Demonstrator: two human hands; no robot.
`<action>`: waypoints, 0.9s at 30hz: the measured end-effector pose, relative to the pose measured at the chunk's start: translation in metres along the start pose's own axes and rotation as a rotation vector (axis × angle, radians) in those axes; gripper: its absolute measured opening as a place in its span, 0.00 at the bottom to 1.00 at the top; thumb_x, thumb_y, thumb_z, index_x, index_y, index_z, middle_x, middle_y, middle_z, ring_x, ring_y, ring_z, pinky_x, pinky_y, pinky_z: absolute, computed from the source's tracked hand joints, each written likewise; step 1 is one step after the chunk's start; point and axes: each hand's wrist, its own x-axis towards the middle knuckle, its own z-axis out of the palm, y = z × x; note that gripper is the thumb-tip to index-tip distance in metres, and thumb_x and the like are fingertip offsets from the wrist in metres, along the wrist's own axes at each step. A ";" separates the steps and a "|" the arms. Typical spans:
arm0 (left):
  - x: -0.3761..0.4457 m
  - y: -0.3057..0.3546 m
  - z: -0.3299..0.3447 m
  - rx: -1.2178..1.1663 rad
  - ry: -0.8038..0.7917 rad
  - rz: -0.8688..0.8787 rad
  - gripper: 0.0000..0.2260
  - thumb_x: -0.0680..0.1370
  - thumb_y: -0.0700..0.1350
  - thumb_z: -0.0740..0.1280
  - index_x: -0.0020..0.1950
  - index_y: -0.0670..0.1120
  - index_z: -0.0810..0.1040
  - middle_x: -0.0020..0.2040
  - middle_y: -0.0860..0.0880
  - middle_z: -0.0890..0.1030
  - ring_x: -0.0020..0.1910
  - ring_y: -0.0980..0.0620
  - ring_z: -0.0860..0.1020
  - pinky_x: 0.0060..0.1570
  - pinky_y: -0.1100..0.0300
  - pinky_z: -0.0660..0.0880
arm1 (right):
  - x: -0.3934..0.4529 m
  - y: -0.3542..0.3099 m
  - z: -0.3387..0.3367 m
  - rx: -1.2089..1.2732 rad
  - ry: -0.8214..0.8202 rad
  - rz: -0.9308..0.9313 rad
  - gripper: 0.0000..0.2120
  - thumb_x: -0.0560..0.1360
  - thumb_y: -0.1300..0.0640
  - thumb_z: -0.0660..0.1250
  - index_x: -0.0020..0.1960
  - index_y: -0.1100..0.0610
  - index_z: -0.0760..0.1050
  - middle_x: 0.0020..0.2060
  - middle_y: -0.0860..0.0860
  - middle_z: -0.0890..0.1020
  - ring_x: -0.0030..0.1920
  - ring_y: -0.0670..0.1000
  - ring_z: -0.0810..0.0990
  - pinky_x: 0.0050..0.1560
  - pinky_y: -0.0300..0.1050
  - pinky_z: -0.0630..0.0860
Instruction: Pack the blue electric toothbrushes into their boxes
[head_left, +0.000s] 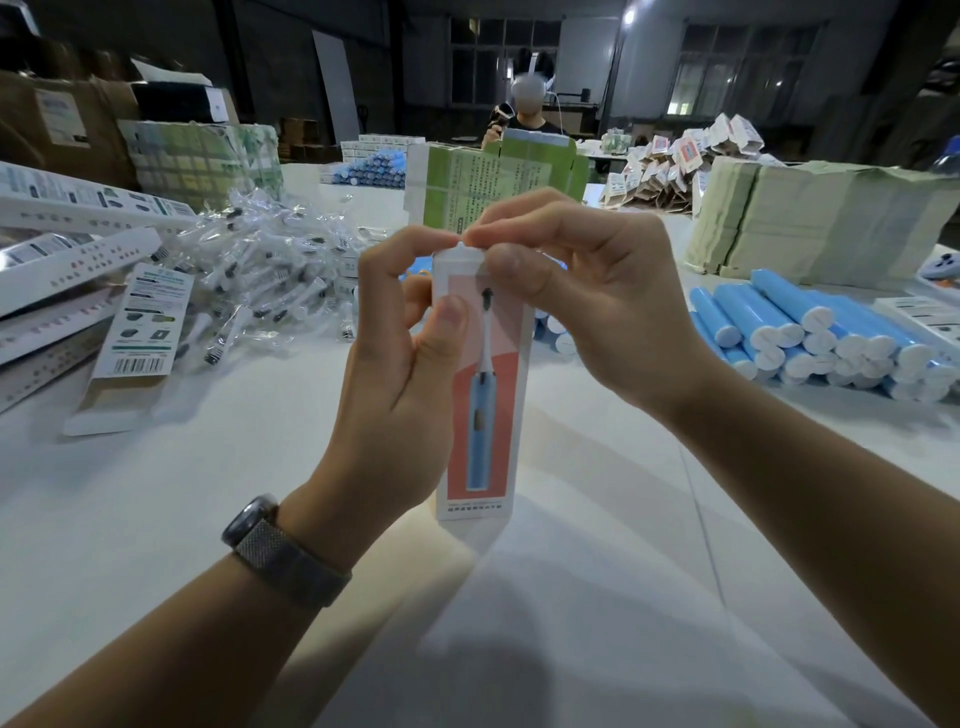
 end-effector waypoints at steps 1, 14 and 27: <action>0.000 0.000 0.000 -0.002 0.000 -0.002 0.08 0.85 0.42 0.53 0.63 0.50 0.64 0.47 0.48 0.77 0.42 0.54 0.79 0.42 0.61 0.76 | 0.000 0.000 0.000 0.001 -0.002 0.001 0.11 0.76 0.67 0.67 0.57 0.59 0.77 0.49 0.57 0.80 0.50 0.51 0.79 0.50 0.41 0.75; 0.001 -0.008 -0.002 0.097 0.040 0.004 0.11 0.84 0.50 0.57 0.61 0.67 0.65 0.48 0.56 0.79 0.43 0.51 0.82 0.40 0.59 0.77 | -0.006 0.006 0.007 -0.025 0.125 0.059 0.04 0.76 0.63 0.69 0.49 0.56 0.80 0.47 0.56 0.82 0.50 0.54 0.81 0.52 0.49 0.79; 0.001 -0.014 -0.004 0.048 0.041 -0.089 0.16 0.85 0.50 0.52 0.69 0.67 0.69 0.63 0.57 0.80 0.59 0.53 0.81 0.54 0.53 0.80 | -0.014 0.009 0.013 -0.519 0.055 0.270 0.26 0.74 0.42 0.71 0.70 0.47 0.72 0.53 0.47 0.71 0.49 0.42 0.75 0.48 0.38 0.75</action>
